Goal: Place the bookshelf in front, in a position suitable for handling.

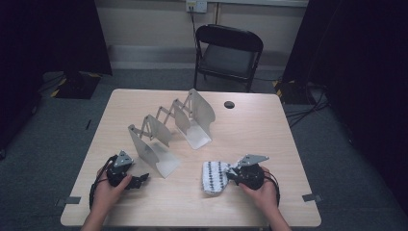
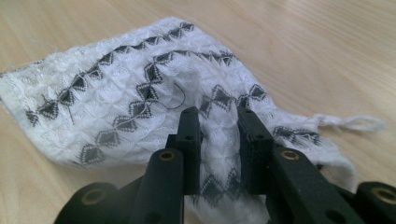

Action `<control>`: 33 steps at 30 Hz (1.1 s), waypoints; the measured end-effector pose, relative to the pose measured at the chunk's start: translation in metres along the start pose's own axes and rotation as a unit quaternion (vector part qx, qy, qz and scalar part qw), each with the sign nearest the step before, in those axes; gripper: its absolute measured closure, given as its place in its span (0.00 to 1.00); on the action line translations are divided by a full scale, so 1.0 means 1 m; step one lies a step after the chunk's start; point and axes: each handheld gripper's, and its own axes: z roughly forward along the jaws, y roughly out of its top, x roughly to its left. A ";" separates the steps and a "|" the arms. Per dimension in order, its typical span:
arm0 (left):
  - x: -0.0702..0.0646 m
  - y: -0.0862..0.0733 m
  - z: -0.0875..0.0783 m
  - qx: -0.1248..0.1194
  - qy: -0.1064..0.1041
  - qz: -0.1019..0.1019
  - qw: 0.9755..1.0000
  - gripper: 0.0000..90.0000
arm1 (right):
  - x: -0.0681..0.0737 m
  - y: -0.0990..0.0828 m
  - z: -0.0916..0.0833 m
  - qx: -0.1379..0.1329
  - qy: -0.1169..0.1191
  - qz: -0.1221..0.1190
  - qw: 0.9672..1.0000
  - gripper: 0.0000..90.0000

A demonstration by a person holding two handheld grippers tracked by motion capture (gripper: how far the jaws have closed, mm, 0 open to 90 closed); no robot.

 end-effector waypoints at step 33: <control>0.000 0.000 0.000 0.001 0.000 0.002 1.000 0.13 | -0.010 0.003 -0.016 -0.028 -0.076 0.054 0.995 0.44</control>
